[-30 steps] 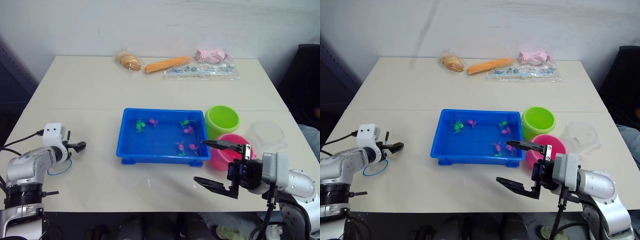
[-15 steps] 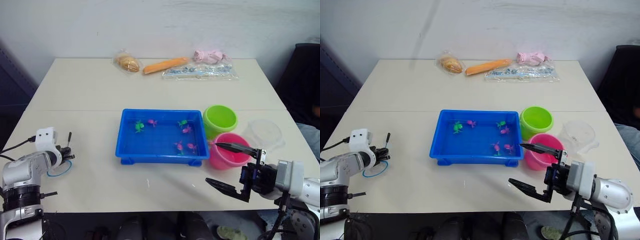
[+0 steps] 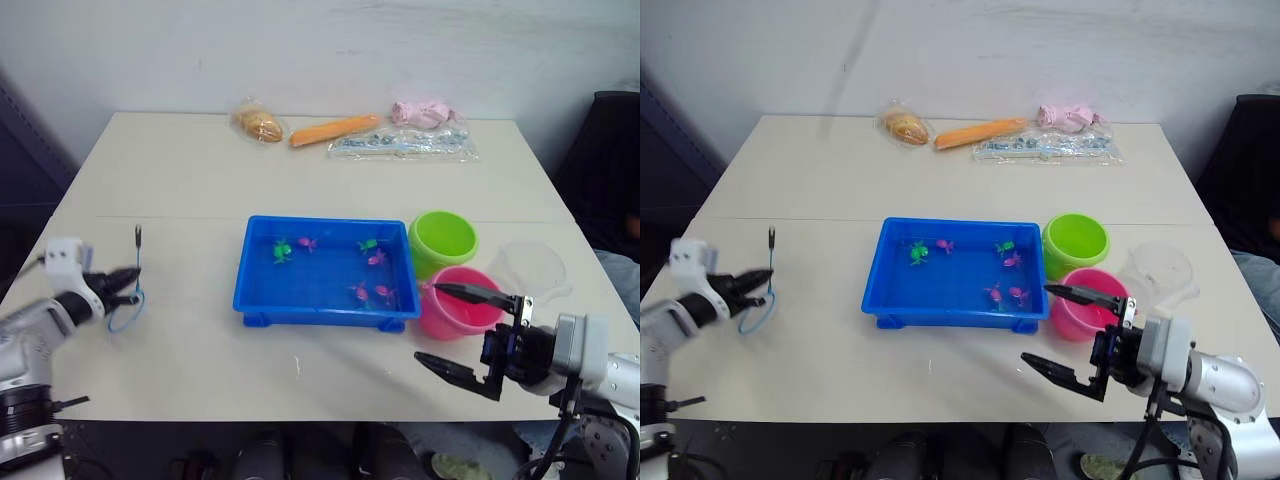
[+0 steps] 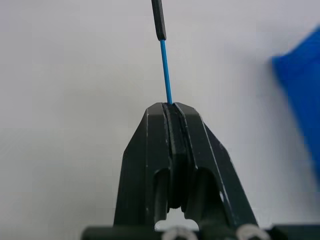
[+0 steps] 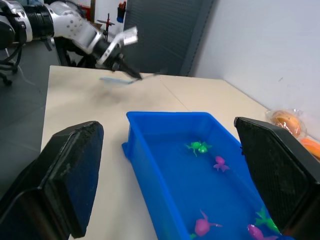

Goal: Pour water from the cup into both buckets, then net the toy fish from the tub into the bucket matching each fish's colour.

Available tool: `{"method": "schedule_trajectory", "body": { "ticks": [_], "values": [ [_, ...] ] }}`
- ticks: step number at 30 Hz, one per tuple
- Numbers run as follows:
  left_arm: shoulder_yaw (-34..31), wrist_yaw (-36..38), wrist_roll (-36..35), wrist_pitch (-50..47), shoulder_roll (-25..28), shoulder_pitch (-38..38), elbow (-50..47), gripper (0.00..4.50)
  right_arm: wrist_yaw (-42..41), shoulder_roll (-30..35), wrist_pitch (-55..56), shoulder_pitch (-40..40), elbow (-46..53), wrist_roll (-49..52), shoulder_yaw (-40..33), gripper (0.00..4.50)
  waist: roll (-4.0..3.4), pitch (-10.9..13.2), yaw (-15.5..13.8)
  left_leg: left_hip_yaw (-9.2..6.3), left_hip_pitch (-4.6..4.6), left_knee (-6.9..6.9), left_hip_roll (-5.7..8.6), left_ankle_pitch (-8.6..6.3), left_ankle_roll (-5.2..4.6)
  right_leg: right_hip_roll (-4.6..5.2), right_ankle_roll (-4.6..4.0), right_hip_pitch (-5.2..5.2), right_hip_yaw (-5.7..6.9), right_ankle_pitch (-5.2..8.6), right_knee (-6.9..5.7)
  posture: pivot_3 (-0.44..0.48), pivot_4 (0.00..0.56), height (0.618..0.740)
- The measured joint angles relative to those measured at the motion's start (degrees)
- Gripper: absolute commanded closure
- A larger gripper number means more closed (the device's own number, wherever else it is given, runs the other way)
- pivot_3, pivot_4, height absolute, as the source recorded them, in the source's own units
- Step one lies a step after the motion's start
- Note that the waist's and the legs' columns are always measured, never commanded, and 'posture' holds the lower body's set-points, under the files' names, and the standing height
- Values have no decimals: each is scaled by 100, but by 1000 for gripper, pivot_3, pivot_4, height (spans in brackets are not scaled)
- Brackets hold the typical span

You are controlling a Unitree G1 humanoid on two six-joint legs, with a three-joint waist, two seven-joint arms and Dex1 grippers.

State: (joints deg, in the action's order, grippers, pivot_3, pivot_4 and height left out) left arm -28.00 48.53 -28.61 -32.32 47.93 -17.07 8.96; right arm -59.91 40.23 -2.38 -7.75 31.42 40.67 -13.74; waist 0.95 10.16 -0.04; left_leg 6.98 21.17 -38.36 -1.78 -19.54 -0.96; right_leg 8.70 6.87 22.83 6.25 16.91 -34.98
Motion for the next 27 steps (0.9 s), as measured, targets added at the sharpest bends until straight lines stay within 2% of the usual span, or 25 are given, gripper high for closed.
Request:
{"method": "schedule_trajectory", "body": {
  "ticks": [2, 4, 5, 6, 7, 8, 10, 14, 18, 23, 27],
  "values": [
    [222, 1182, -278, 603, 241, -311, -383, 4463, 516, 265, -748, 411, 160, 152, 64, 0, -4, 1, -7, -5, 4, -7, -1, -2, 4, 19, -3, 1, 2, 2, 4, 0, 150, 740],
    [711, 1986, -291, 863, 525, -621, -528, 4463, 1021, 464, -1459, 880, 352, 418, 239, 0, -22, 0, 7, -5, 2, -7, -3, -2, 4, 9, -9, 1, 7, 5, 2, 0, 150, 740],
    [1202, 2518, -129, 1078, 737, -831, -514, 4463, 1338, 614, -2064, 1247, 423, 694, 407, 0, -40, 4, 13, -2, 3, -5, -2, -1, 4, -15, -11, 5, 9, 6, -2, 0, 150, 740],
    [1396, 2694, -61, 1165, 758, -929, -537, 4463, 1427, 678, -2267, 1371, 445, 797, 464, 0, -45, 6, 15, 2, 4, 2, -2, 2, 1, -20, -11, 7, 8, 6, -1, 0, 150, 740],
    [1935, 3177, 179, 1383, 818, -1205, -475, 4463, 1596, 849, -2888, 1765, 426, 1151, 665, 0, -47, 9, 20, 9, 6, 1, -2, 3, -1, -26, -11, 11, 7, 7, -6, 0, 150, 740],
    [2185, 3324, 250, 1444, 818, -1360, -477, 4463, 1650, 947, -3116, 1969, 435, 1260, 777, 0, -48, 10, 21, 11, 16, -2, -1, 6, -5, -28, -11, 19, 8, 6, -15, 0, 150, 740],
    [2890, 3718, 592, 1720, 584, -2089, -319, 4463, 1868, 1078, -3943, 2743, 384, 1530, 1138, 0, -46, 10, 10, 11, 51, -59, 4, 5, -11, -40, -11, 45, 10, 6, -57, 0, 150, 740],
    [3671, 3749, 1061, 2157, 97, -2970, -187, 4463, 2194, 912, -4852, 3533, 191, 1591, 1779, 0, -41, 8, -9, 3, 117, -103, 13, -1, -25, -45, 1, 79, 20, 0, -59, 0, 150, 740],
    [4150, 3749, 1204, 2308, -330, -3170, -170, 4463, 2579, 495, -5519, 4000, -112, 1592, 2029, 0, -40, 9, 9, 3, 134, -122, 13, -9, -41, -44, 11, 86, 21, -5, -56, 0, 150, 740],
    [4474, 3744, 1328, 2298, -571, -3185, -285, 4463, 2878, 47, -6009, 4275, -221, 1619, 2110, 0, -39, 10, 8, -2, 134, -132, 10, -10, -41, -46, 11, 85, 24, -5, -63, 0, 150, 740],
    [4638, 3742, 1432, 2257, -679, -3185, -389, 4463, 2963, -71, -6311, 4343, -231, 1617, 2228, 0, -39, 10, 0, -10, 146, -151, 9, -10, -43, -46, 15, 84, 25, -8, -65, 0, 150, 740]
  ]
}}
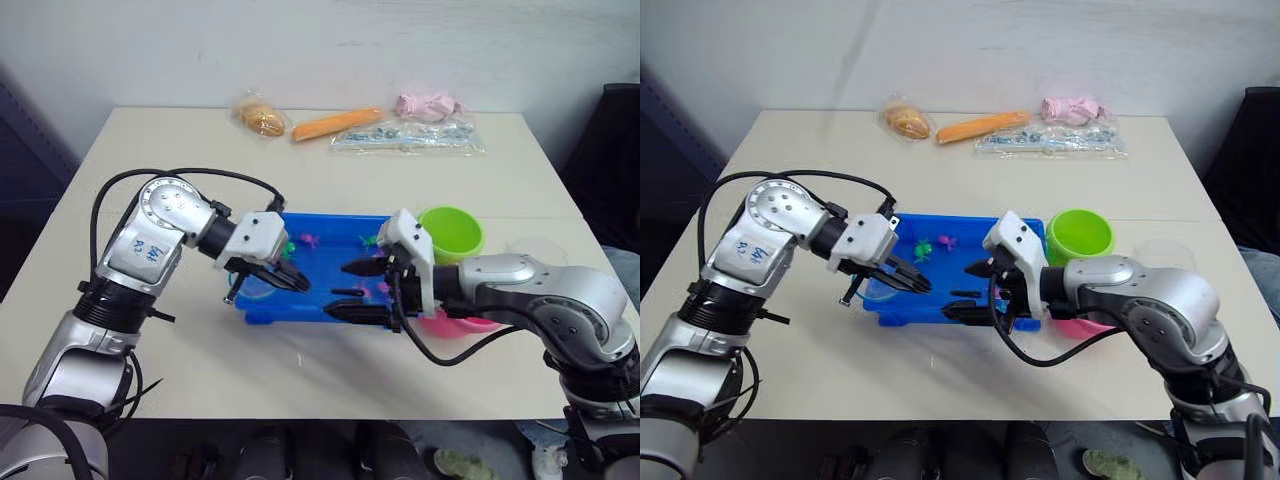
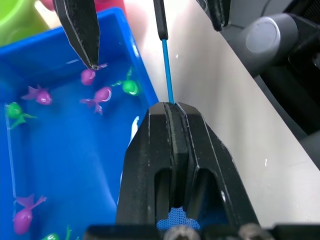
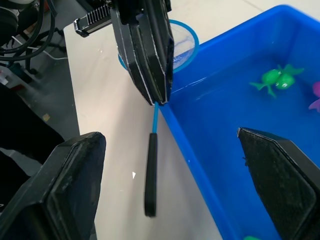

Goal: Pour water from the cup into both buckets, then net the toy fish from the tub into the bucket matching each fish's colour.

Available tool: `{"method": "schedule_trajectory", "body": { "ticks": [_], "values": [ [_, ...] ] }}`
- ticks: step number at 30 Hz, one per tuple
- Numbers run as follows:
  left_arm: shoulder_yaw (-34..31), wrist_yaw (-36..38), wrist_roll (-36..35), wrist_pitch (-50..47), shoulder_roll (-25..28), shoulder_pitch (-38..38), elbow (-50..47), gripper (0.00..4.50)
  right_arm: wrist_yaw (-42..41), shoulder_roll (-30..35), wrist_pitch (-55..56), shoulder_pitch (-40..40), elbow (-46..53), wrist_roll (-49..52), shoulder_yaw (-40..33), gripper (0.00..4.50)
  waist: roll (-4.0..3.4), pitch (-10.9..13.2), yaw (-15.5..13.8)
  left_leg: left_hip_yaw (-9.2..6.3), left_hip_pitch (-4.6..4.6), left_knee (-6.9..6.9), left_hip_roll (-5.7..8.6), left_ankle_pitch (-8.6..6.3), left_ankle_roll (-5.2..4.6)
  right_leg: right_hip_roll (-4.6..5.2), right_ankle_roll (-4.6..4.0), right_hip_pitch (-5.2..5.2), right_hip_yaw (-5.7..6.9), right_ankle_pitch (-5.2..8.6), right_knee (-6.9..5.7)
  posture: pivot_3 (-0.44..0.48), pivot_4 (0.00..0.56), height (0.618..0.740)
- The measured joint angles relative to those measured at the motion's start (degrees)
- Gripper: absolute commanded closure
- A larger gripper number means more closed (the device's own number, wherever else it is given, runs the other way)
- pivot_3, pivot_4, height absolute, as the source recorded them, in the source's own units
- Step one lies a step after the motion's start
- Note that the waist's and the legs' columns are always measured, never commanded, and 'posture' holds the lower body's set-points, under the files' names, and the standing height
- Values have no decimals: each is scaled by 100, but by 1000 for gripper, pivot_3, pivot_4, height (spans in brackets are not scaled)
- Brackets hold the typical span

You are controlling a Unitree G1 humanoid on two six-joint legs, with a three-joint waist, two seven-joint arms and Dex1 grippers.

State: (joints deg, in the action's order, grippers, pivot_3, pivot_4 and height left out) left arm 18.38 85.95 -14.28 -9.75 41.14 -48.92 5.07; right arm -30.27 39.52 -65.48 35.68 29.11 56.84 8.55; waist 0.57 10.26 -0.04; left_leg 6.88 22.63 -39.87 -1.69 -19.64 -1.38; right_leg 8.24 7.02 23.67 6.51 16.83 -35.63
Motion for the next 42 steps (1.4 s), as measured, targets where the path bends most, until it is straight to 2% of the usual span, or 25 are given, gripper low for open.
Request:
{"method": "schedule_trajectory", "body": {
  "ticks": [10, 13, 20, 27, 28, 29, 31, 33, 34, 36, 37, 38, 42],
  "values": [
    [11, -12, 37, -160, -201, -32, -38, 4463, 85, -224, -278, 169, -34, -121, -2, 0, 0, 0, 5, -8, 12, -12, 1, -1, -3, 0, 3, 1, 8, -2, -2, 0, 150, 740],
    [2, -48, 35, -260, -224, -31, -38, 4500, 94, -298, -322, 168, -72, -165, -3, 866, 0, 0, 6, -8, 13, -12, 1, -1, -2, -1, 3, 1, 9, -2, -2, 0, 150, 740],
    [-167, -242, 6, -457, -274, -21, -60, 4500, 86, -400, -331, 140, -141, -154, -78, 4432, 0, 0, 4, -8, 14, -14, 1, -1, -2, -1, 4, 1, 10, -2, -2, 0, 150, 740],
    [-283, -400, -91, -852, -281, 93, -305, 4500, -9, -426, -289, 23, -134, -124, -239, 4479, 0, 0, 8, -9, 15, -14, 1, -1, -2, -1, 4, 1, 11, -2, -2, 0, 150, 740],
    [-409, -457, -203, -983, -315, 195, -348, 3799, -41, -425, -236, 0, -133, -144, -247, 4500, 0, 0, 8, -12, 15, -14, 0, -1, -2, -1, 4, 1, 11, -2, -2, 0, 150, 740],
    [-505, -490, -325, -1070, -374, 250, -391, 3569, -45, -423, -199, -18, -135, -180, -247, 4500, 0, 0, 9, -16, 15, -14, -1, -1, -2, -1, 4, 1, 11, -2, -2, 0, 150, 740],
    [-736, -593, -699, -1280, -537, 342, -536, 2725, -85, -399, -155, -28, -138, -261, -253, 4500, 0, 0, 8, -19, 16, -16, -2, -1, -2, -1, 5, 1, 11, -2, -2, 0, 150, 740],
    [-1027, -703, -1049, -1499, -571, 400, -635, 1811, -193, -292, -63, -49, -135, -289, -285, 4500, 0, 0, 8, -20, 16, -17, -3, -1, -2, -1, 5, 1, 11, -3, -2, 0, 150, 740],
    [-1307, -806, -1309, -1673, -596, 425, -647, 1204, -336, -106, -7, -135, -118, -288, -375, 4500, 0, 0, -2, -24, 16, -18, -4, -1, -2, -1, 6, -1, 11, -3, -2, 0, 150, 740],
    [-1743, -981, -1580, -1863, -579, 421, -580, 346, -476, 190, 37, -265, -95, -288, -603, 4500, 0, 0, -4, -25, 17, -18, -4, -1, -3, 0, 8, -2, 11, -4, 0, 0, 150, 740],
    [-1992, -1092, -1724, -1940, -538, 404, -462, 68, -556, 380, 36, -361, -63, -279, -760, 4500, 1, 0, -6, -27, 16, -18, -4, -1, -3, 0, 8, -3, 11, -4, 0, 0, 150, 740],
    [-2277, -1231, -1803, -2004, -456, 388, -276, 68, -622, 600, 29, -511, 2, -228, -1015, 4500, 1, 0, -5, -26, 16, -18, 0, -1, -3, 0, 9, -4, 12, -5, 0, 0, 150, 740],
    [-2668, -1491, -1810, -1718, -448, 317, 269, 68, -494, 968, -275, -1024, 213, 89, -1699, 4500, 1, 0, -31, -27, 14, -18, 1, -1, -2, 0, 9, -7, 15, -5, 0, 0, 150, 740]
  ]
}}
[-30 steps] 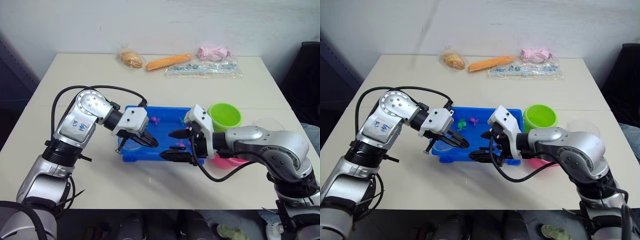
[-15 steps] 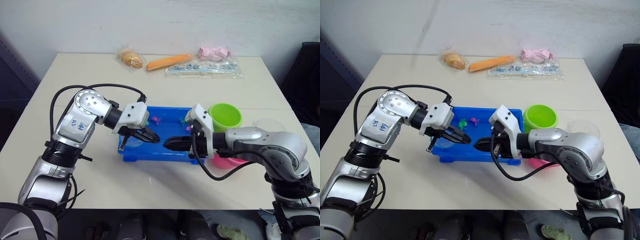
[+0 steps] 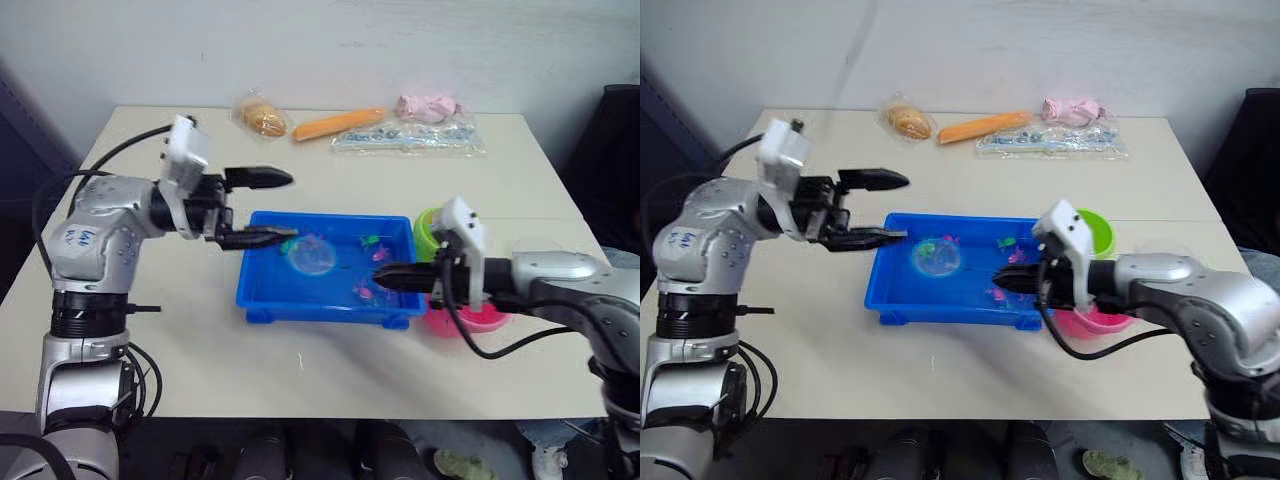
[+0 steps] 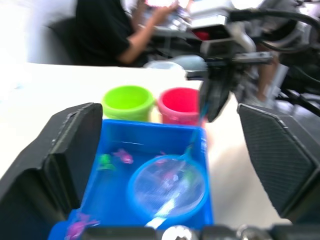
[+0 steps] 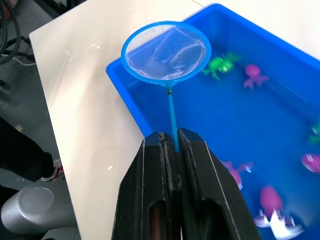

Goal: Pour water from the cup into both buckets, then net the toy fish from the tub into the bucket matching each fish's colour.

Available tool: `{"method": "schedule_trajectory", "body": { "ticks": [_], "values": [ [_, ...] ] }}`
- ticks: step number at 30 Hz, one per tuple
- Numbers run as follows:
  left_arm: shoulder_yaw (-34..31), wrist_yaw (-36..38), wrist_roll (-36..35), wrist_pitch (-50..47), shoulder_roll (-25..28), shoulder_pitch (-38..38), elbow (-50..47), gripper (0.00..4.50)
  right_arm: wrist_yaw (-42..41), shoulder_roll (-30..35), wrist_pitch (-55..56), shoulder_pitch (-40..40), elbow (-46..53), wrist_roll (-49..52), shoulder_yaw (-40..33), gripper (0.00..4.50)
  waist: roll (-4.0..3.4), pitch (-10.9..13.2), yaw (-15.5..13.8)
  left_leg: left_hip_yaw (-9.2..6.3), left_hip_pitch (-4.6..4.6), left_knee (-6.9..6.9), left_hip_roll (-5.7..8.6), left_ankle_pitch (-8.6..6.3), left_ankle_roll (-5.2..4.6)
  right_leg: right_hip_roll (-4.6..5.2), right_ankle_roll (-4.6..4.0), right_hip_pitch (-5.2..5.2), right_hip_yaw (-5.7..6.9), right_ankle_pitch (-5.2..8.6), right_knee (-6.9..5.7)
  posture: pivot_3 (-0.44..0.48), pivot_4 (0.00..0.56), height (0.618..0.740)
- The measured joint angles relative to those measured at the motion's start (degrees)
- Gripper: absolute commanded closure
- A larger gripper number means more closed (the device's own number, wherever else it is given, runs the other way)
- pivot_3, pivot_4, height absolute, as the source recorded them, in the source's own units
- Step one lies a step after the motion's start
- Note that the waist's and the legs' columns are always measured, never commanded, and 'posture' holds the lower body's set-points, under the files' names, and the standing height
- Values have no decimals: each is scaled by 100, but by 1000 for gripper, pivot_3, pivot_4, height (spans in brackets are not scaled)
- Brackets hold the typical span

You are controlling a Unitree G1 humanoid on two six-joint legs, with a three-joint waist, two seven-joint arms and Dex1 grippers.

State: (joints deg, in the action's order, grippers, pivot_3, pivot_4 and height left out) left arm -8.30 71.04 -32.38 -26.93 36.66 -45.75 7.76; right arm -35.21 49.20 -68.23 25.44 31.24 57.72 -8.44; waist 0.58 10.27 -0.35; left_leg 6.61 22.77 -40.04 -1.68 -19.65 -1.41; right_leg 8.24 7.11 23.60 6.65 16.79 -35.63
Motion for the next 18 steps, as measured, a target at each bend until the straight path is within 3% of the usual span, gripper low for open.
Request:
{"method": "schedule_trajectory", "body": {
  "ticks": [4, 9, 18],
  "values": [
    [-130, 52, 181, 641, 73, 160, 390, 68, 29, 708, -64, -539, 246, -135, -475, 4500, 0, 0, -35, 11, -3, 1, 4, 0, 0, 0, 3, 0, -8, -2, 4, 0, 150, 740],
    [111, 319, 413, 1078, 47, 870, 431, 68, -420, 1434, 596, -864, 370, -832, -547, 4500, 0, 0, -23, 17, -7, 3, 1, 0, 0, -2, 4, 0, -11, -2, 4, 0, 150, 740],
    [391, 285, 432, 1070, -80, 1364, -69, 68, -1432, 2234, 2183, -678, -94, -2513, 605, 4500, 0, 0, -44, 16, -8, -1, -2, 0, 0, -1, 6, 0, -20, -4, 4, 0, 150, 740]
  ]
}}
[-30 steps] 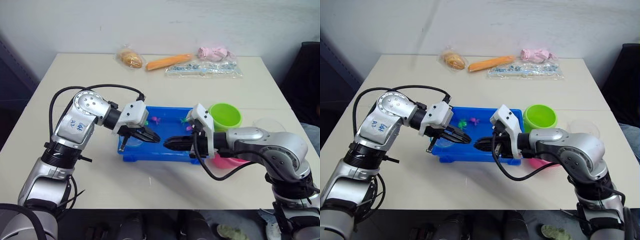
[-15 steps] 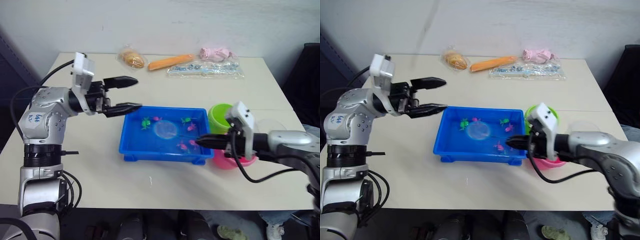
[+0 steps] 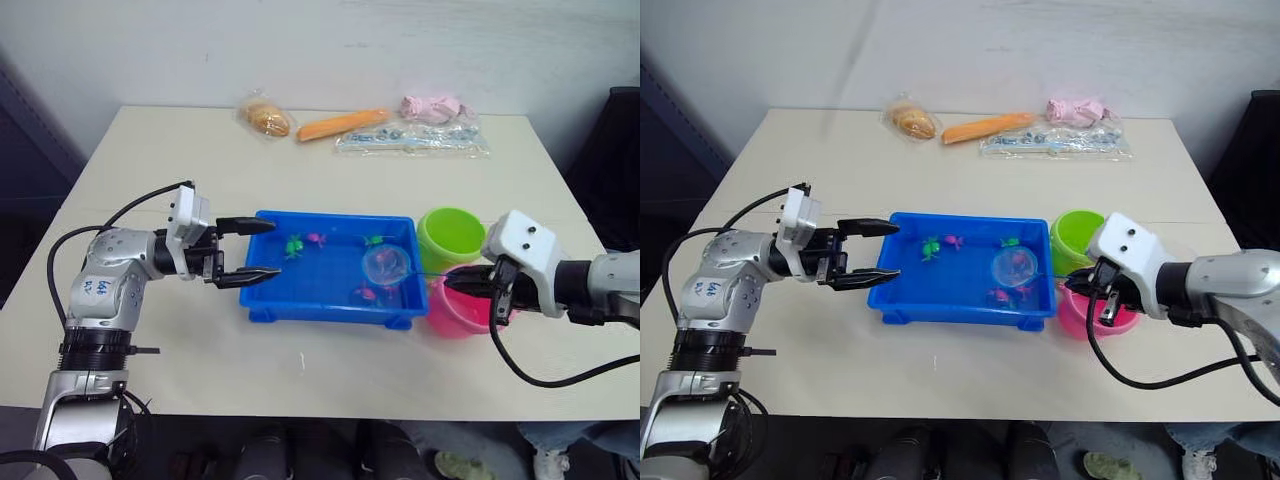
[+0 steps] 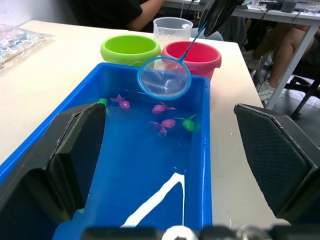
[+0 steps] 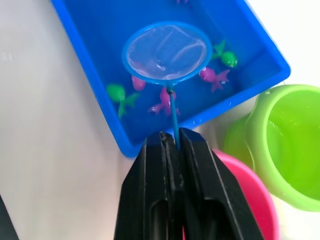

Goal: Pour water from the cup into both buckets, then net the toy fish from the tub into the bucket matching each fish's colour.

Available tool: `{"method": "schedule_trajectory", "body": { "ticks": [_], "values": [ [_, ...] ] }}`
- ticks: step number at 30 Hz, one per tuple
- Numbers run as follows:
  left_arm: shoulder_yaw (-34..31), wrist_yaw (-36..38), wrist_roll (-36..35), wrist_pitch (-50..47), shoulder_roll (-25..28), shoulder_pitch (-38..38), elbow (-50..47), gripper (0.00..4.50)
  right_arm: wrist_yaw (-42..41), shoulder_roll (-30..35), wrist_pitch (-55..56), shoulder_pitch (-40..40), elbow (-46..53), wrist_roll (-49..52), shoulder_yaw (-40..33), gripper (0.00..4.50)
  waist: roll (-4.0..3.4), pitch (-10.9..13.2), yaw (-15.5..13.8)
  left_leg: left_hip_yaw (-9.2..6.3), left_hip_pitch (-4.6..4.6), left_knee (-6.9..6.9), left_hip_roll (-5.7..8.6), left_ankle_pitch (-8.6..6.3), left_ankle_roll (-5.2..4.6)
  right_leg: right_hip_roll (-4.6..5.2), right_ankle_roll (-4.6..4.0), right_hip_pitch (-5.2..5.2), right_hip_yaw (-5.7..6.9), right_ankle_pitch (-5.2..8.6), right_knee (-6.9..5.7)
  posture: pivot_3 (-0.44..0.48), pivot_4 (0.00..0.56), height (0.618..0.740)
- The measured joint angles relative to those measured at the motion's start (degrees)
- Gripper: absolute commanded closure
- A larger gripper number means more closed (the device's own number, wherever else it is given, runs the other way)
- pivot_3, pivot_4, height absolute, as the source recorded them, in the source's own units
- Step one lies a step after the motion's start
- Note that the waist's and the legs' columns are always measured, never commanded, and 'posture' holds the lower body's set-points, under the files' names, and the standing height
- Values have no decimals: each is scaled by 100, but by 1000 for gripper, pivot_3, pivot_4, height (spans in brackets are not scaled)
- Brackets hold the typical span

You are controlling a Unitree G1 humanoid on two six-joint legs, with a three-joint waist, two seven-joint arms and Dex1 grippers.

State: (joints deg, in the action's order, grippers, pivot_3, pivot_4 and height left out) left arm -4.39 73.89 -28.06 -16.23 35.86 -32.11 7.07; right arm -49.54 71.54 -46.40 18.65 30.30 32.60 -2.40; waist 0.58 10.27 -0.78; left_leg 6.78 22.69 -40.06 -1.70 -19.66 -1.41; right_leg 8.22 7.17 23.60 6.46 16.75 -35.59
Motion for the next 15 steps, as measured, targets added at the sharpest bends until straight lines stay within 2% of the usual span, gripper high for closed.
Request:
{"method": "schedule_trajectory", "body": {
  "ticks": [6, 15],
  "values": [
    [99, -190, -26, -197, -154, 167, -252, 68, -400, -40, 860, 945, -688, -1270, 995, 4500, 0, 0, 66, 0, -1, 1, -3, 1, 2, 0, 0, 1, 2, 0, -1, 0, 150, 740],
    [106, -176, -117, -369, -149, 258, -443, 68, -876, -152, 1447, 1414, -1105, -2337, 1592, 4500, -1, 0, 85, 2, -1, 1, -4, 1, 2, 1, 0, 1, 1, 0, -2, 0, 150, 740]
  ]
}}
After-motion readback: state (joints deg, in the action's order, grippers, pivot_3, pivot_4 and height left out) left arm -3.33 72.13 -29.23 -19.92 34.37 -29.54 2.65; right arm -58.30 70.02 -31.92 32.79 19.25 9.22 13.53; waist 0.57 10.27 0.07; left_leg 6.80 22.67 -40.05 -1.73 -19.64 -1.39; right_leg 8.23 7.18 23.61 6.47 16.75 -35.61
